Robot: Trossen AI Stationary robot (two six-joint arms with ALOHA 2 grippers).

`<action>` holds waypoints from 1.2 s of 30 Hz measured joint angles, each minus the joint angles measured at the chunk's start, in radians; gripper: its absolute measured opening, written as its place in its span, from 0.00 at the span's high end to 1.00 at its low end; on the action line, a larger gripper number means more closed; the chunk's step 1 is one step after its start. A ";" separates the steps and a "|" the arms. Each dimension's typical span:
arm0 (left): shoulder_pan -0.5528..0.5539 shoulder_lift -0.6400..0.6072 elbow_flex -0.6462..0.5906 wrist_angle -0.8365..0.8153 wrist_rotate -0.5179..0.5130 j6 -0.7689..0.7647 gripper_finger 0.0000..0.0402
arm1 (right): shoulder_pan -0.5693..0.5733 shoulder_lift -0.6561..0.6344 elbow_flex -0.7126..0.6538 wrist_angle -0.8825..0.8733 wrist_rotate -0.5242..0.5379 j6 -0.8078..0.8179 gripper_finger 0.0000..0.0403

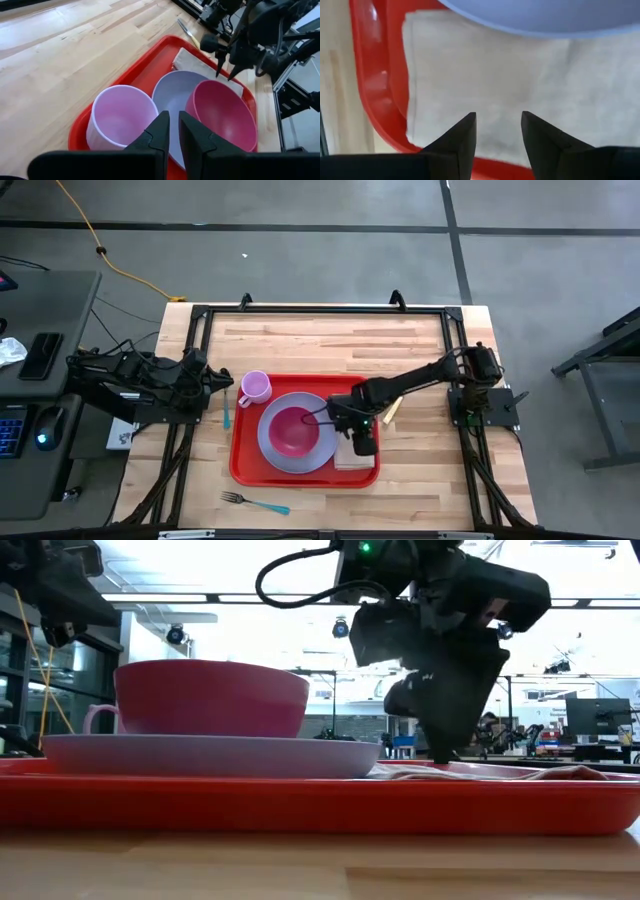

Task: Set up tray
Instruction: Put the blue fork on the gray napkin

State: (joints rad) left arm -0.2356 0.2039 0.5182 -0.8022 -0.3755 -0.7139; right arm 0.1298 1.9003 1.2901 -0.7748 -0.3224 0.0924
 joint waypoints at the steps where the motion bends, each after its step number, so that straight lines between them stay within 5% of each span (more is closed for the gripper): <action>1: 0.000 0.000 0.000 0.000 0.000 0.001 0.82 | -0.002 0.000 0.012 -0.024 0.009 -0.004 0.66; 16: 0.000 0.000 0.000 -0.016 0.099 0.003 0.82 | -0.041 0.000 0.231 -0.360 0.236 -0.029 0.66; 23: 0.000 0.000 0.000 -0.015 0.200 -0.035 0.82 | -0.060 -0.008 0.234 -0.499 0.262 -0.012 0.66; 36: 0.000 0.040 0.000 0.175 0.343 -0.105 0.82 | -0.065 -0.045 0.233 -0.660 0.537 -0.007 0.66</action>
State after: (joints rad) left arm -0.2359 0.2441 0.5182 -0.6275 -0.0329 -0.8188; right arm 0.0650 1.8554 1.5230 -1.4352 0.2142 0.0854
